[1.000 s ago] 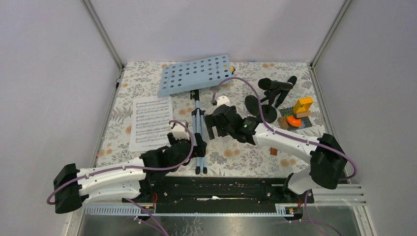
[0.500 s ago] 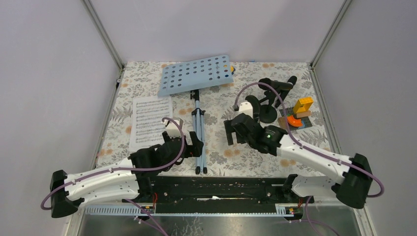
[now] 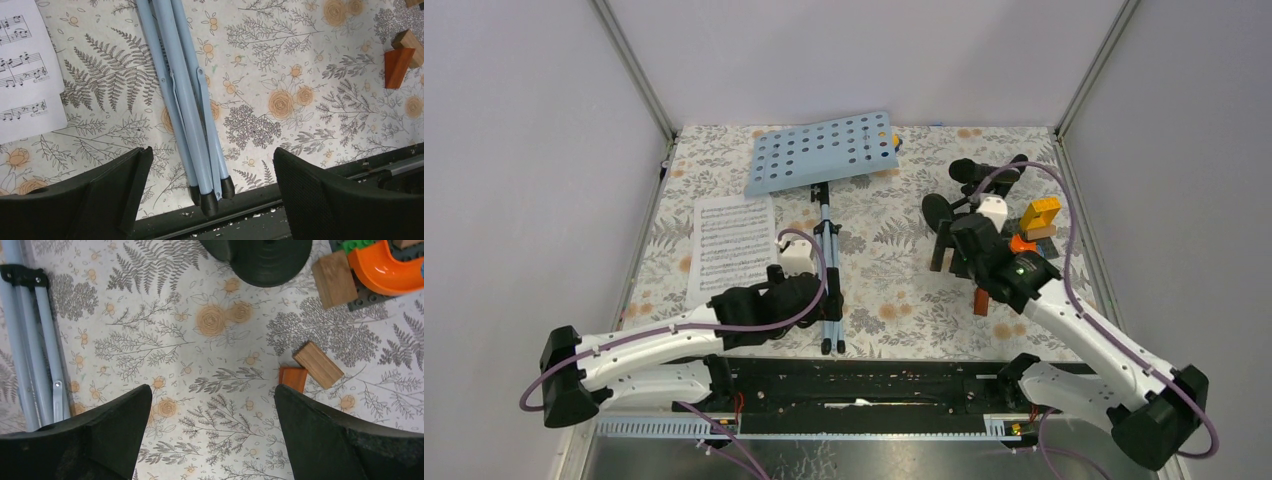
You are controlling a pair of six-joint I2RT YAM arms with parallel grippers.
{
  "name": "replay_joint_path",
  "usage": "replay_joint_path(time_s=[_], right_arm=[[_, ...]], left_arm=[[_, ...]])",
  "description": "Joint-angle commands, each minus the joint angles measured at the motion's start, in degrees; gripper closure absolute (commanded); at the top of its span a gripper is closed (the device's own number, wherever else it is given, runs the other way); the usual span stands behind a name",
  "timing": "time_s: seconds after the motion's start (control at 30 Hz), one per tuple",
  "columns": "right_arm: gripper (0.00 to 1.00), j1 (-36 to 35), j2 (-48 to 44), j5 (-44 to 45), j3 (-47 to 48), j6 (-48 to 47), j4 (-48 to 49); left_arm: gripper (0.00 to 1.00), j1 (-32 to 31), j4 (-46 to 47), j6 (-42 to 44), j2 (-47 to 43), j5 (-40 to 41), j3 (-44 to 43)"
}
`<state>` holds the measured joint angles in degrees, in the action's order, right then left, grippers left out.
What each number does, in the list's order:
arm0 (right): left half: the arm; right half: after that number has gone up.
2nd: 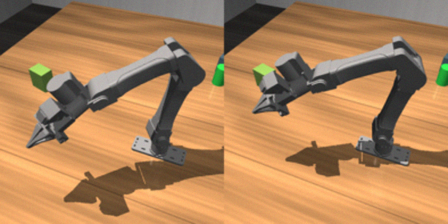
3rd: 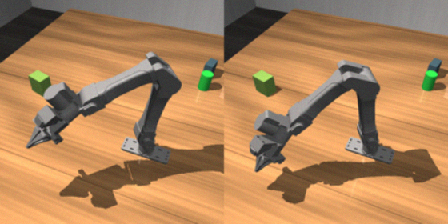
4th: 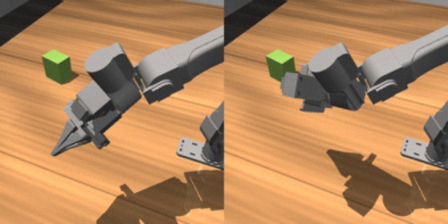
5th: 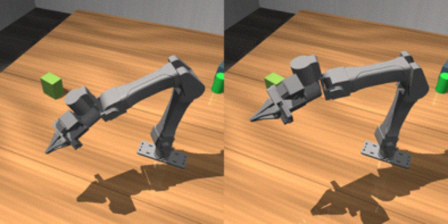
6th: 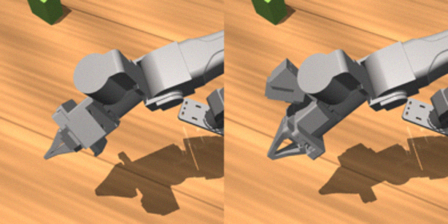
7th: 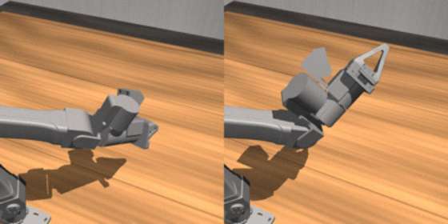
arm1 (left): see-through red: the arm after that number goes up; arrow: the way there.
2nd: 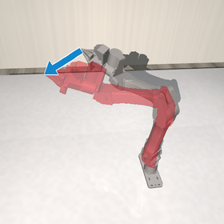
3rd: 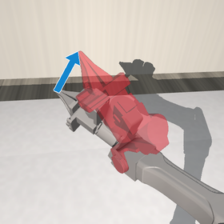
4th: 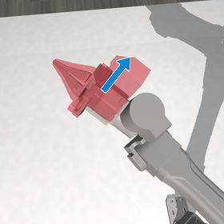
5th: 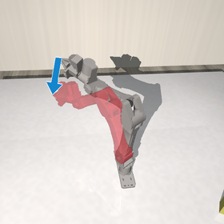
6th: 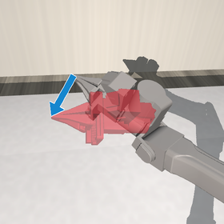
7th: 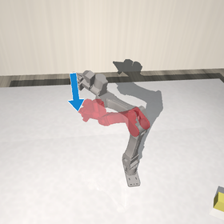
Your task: Pack up the instrument practice props
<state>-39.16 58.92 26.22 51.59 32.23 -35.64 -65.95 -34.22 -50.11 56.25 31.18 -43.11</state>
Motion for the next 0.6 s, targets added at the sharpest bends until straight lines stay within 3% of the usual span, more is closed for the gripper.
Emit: replay_joint_path(time_s=[0.0,0.27,0.57], right_arm=[[0.0,7.2,-6.34,-7.71,-1.89,1.28,-0.1],[0.0,27.89,-15.21,-20.6,-8.16,-0.55,4.56],[0.05,29.93,-17.31,-16.35,-15.62,-1.58,26.05]], left_arm=[[0.01,0.19,-1.07,-1.0,-2.12,-2.16,-0.07],[0.01,0.21,0.18,1.37,-11.38,-1.4,1.74],[0.01,0.21,0.22,12.48,-16.12,1.12,-2.97]])
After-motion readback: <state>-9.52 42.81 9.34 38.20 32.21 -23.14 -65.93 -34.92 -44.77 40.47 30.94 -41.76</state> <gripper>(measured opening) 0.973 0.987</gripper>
